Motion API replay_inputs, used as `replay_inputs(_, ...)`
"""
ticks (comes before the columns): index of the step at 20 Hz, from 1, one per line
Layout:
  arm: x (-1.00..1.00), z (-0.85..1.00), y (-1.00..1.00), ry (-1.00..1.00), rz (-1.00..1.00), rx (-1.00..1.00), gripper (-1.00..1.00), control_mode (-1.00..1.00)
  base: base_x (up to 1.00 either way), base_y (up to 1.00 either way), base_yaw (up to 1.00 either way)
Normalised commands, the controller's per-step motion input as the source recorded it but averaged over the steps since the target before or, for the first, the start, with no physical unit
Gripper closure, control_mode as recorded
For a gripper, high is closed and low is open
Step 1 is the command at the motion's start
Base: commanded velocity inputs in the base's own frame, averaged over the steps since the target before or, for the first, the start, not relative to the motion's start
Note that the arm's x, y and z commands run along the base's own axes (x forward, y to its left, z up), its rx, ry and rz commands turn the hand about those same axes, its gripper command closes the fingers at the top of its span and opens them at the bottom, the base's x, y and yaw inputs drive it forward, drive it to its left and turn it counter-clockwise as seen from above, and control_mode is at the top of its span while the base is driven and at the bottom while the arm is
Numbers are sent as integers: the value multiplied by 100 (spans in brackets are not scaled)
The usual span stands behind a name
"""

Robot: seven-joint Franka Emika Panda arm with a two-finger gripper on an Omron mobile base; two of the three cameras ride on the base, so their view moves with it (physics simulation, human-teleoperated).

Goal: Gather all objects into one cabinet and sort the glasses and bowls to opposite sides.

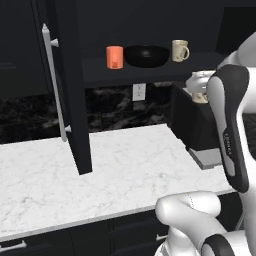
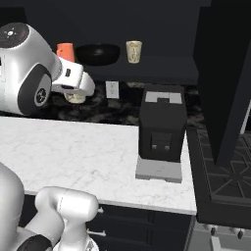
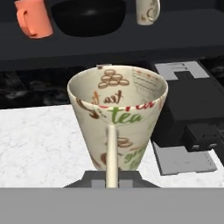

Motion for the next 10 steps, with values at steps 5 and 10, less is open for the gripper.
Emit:
replay_inputs(5, 37, 0, -35, -4, -13, 0, 100, -100, 0, 0, 0)
replay_inputs(10, 67, 2, -51, -12, -5, 0, 100, -100, 0, 0, 0)
